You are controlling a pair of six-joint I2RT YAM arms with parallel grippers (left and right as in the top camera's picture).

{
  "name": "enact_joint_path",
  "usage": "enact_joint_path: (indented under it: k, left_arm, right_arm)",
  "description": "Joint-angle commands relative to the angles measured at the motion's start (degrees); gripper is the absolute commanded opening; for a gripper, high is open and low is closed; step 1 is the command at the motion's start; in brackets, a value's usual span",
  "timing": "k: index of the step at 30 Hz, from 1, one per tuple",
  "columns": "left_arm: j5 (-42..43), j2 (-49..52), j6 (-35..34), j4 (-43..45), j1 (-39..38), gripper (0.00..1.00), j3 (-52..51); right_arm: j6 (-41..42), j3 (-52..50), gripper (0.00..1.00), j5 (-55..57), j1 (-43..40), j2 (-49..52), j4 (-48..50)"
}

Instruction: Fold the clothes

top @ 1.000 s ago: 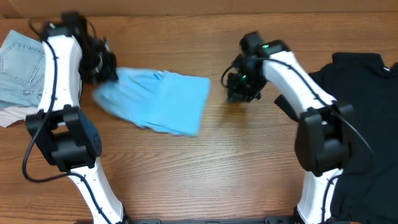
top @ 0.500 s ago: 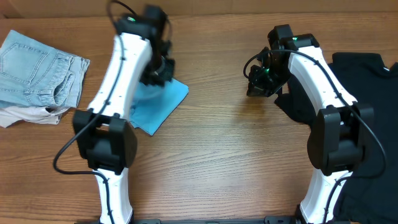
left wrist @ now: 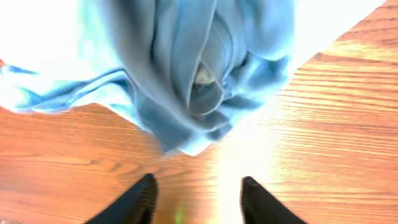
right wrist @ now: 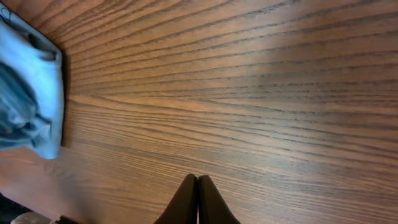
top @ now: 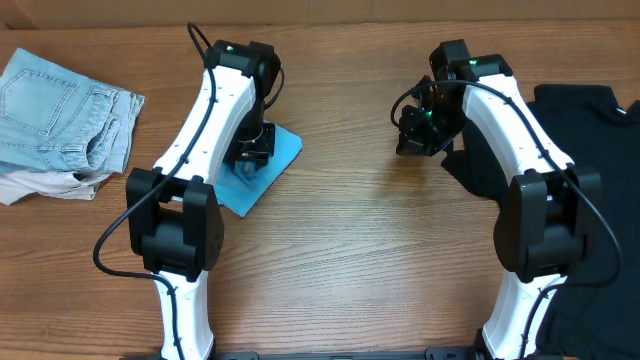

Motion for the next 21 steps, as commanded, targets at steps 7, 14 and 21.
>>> enact_joint_path:
  k: [7, 14, 21]
  left_arm:
    - [-1.51, 0.48, 3.08, -4.20, 2.91, 0.54, 4.57]
    - [1.38, 0.50, 7.65, 3.26, 8.83, 0.68, 3.76]
    - [2.54, 0.50, 7.80, 10.36, 10.25, 0.30, -4.55]
  right_arm:
    - [-1.79, 1.18, 0.05, 0.11, 0.35, -1.33, 0.00]
    - [-1.75, 1.16, 0.06, 0.09, 0.66, -1.33, -0.15]
    - [-1.77, 0.85, 0.09, -0.09, 0.66, -1.33, -0.39]
